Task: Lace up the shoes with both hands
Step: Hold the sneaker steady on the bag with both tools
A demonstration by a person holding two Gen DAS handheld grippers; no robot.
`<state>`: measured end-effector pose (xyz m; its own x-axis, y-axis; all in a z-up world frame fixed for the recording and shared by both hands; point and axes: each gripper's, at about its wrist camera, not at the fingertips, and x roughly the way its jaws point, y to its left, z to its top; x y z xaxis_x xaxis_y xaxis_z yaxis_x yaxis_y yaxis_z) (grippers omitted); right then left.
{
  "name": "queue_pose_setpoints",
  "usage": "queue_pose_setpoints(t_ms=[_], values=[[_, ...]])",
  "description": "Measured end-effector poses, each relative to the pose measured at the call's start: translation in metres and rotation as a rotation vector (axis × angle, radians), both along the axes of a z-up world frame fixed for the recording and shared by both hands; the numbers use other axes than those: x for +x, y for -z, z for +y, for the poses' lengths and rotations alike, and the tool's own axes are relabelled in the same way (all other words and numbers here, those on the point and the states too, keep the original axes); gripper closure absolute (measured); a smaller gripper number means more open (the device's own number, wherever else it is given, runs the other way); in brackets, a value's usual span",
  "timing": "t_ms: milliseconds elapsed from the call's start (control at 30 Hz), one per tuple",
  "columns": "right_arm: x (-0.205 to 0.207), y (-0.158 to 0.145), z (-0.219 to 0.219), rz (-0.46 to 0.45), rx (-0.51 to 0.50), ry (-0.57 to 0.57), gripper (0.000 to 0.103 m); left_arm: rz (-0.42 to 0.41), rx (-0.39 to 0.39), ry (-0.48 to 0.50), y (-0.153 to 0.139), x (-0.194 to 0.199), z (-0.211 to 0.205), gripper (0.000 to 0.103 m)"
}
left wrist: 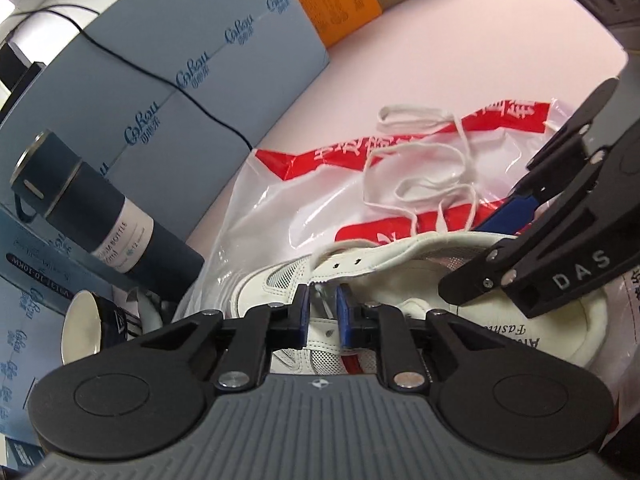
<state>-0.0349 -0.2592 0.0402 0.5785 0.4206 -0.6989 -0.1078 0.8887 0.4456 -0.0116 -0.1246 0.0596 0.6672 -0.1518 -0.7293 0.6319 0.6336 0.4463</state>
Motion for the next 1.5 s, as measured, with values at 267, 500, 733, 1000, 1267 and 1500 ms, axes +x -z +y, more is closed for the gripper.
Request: queue_pose_setpoints(t_ms=[267,500,733,1000,1267,1500], values=[[-0.013,-0.031,0.031,-0.232,-0.283,-0.133,0.040,0.030,-0.142,-0.073,-0.005,0.006,0.015,0.101],[-0.004,-0.035,0.070,-0.431,-0.565,-0.439,0.064,0.041,-0.165,-0.062,-0.007,0.006,0.016,0.101],[0.028,-0.029,0.040,-0.291,-0.218,-0.302,0.094,0.034,-0.198,-0.098,-0.013,0.009,0.024,0.101],[0.040,-0.018,0.011,-0.141,0.067,-0.096,0.094,0.019,-0.152,-0.080,-0.012,0.004,0.019,0.101],[0.038,-0.018,0.014,-0.142,0.045,-0.081,0.094,0.051,-0.174,-0.087,-0.011,0.008,0.020,0.101],[0.034,-0.017,0.014,-0.139,0.038,-0.067,0.094,0.250,-0.479,-0.193,-0.034,0.027,0.058,0.101]])
